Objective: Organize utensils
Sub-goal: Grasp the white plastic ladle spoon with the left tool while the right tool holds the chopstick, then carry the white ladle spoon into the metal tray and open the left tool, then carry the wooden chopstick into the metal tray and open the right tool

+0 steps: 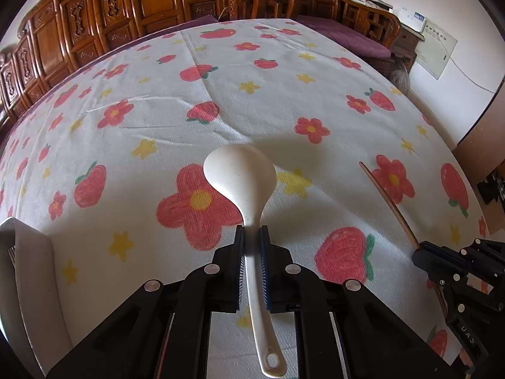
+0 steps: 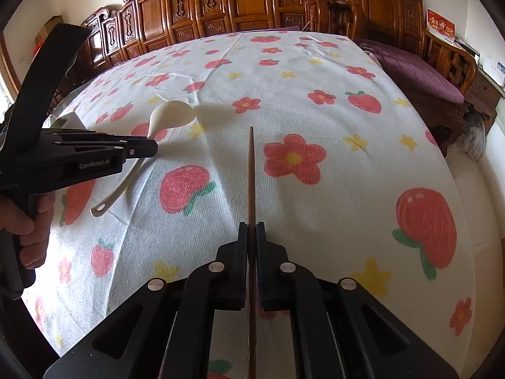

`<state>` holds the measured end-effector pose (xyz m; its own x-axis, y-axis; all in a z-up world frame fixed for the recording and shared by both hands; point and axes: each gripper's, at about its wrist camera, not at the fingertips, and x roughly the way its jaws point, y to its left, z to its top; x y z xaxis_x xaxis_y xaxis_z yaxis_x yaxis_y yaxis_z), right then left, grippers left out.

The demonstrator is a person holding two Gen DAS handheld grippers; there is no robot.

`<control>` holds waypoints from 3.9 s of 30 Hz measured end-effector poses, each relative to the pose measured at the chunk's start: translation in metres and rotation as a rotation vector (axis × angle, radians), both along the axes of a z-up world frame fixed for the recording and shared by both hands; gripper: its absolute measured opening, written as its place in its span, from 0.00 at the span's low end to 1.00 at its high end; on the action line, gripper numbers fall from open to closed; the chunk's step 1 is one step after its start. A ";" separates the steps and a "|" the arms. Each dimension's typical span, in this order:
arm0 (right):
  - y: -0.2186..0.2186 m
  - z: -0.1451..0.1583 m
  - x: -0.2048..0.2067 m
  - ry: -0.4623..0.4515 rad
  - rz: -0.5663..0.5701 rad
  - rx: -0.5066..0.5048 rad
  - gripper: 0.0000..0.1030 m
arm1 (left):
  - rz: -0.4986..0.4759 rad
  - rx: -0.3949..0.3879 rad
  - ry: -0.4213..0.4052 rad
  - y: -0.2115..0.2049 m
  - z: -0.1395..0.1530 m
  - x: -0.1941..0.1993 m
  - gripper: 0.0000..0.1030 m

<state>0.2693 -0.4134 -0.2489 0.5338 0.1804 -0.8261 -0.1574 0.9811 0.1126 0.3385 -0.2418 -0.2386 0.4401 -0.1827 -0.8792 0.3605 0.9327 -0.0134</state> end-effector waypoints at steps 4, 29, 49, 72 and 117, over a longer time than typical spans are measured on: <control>0.000 0.000 0.000 -0.001 0.000 -0.005 0.06 | 0.001 0.003 -0.006 0.004 0.004 -0.003 0.08; 0.038 0.051 -0.011 -0.083 0.067 0.030 0.06 | -0.007 -0.022 -0.138 0.046 0.085 -0.052 0.08; 0.096 0.084 -0.032 -0.138 0.187 0.035 0.06 | 0.064 -0.036 -0.191 0.111 0.112 -0.078 0.08; 0.127 0.087 -0.043 -0.146 0.242 0.011 0.06 | 0.223 0.001 -0.164 0.210 0.091 -0.064 0.08; 0.239 0.088 -0.029 -0.103 0.323 0.068 0.06 | 0.303 -0.047 -0.148 0.304 0.085 -0.080 0.32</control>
<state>0.2404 -0.1740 -0.1604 0.5200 0.4060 -0.7515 -0.4723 0.8697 0.1431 0.2584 0.0620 -0.1534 0.6028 -0.0628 -0.7954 0.0680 0.9973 -0.0272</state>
